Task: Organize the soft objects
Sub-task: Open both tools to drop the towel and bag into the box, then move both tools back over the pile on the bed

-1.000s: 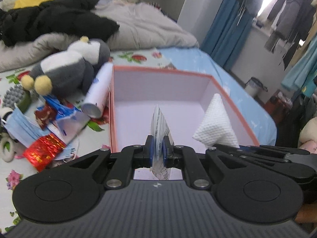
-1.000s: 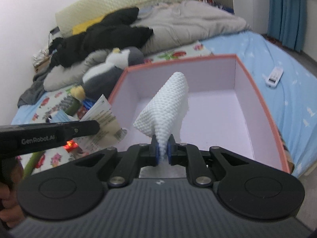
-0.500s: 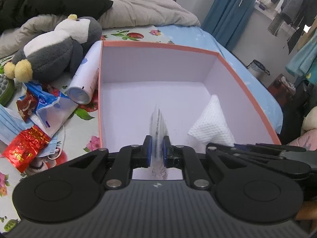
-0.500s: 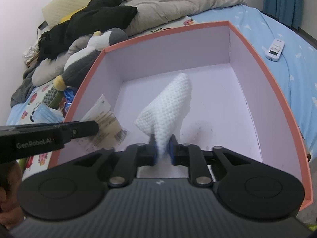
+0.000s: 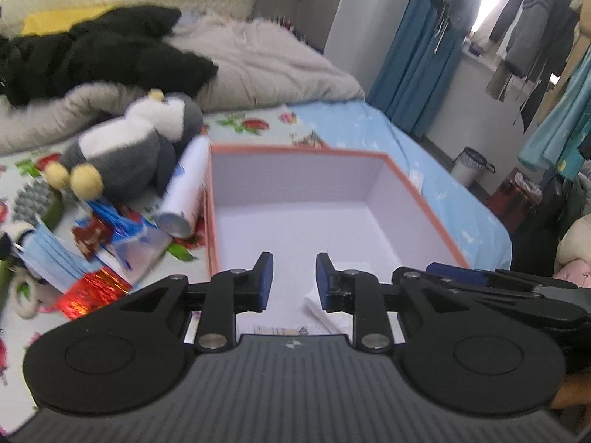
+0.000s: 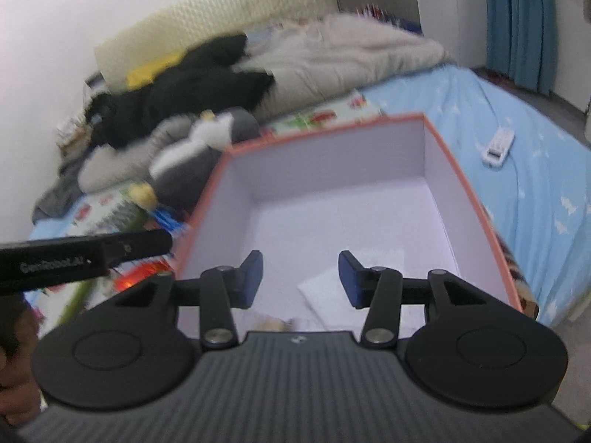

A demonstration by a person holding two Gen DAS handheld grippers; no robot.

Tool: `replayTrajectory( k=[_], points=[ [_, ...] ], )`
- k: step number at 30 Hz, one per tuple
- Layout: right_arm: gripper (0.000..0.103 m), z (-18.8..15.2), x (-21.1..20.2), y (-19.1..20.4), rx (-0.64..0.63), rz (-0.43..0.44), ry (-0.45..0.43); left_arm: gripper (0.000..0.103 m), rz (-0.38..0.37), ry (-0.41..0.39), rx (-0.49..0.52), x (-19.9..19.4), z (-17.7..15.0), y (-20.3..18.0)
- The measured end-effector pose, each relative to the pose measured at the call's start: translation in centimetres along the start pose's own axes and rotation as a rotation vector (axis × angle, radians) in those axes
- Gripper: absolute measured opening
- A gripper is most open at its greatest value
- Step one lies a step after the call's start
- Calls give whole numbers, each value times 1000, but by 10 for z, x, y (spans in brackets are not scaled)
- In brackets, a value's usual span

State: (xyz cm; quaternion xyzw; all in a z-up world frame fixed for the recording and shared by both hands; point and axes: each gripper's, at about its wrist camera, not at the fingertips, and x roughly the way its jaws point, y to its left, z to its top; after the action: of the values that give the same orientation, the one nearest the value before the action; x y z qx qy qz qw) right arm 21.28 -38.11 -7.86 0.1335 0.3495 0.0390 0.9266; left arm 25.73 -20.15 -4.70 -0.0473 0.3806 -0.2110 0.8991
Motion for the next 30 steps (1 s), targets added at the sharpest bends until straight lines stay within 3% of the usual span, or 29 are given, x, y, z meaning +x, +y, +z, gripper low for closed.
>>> replayTrajectory(
  k=[9, 15, 22, 30],
  points=[
    [48, 3, -71, 39, -29, 57, -160, 29, 16, -125, 45, -95, 0, -7],
    [48, -5, -100, 61, -68, 92, -209, 29, 36, -184, 35, -145, -12, 1],
    [48, -17, -117, 87, -107, 144, -228, 29, 75, -219, 1, -190, -38, 18],
    [49, -42, -116, 117, -136, 203, -184, 29, 152, -222, -62, -226, -76, 49]
  ],
)
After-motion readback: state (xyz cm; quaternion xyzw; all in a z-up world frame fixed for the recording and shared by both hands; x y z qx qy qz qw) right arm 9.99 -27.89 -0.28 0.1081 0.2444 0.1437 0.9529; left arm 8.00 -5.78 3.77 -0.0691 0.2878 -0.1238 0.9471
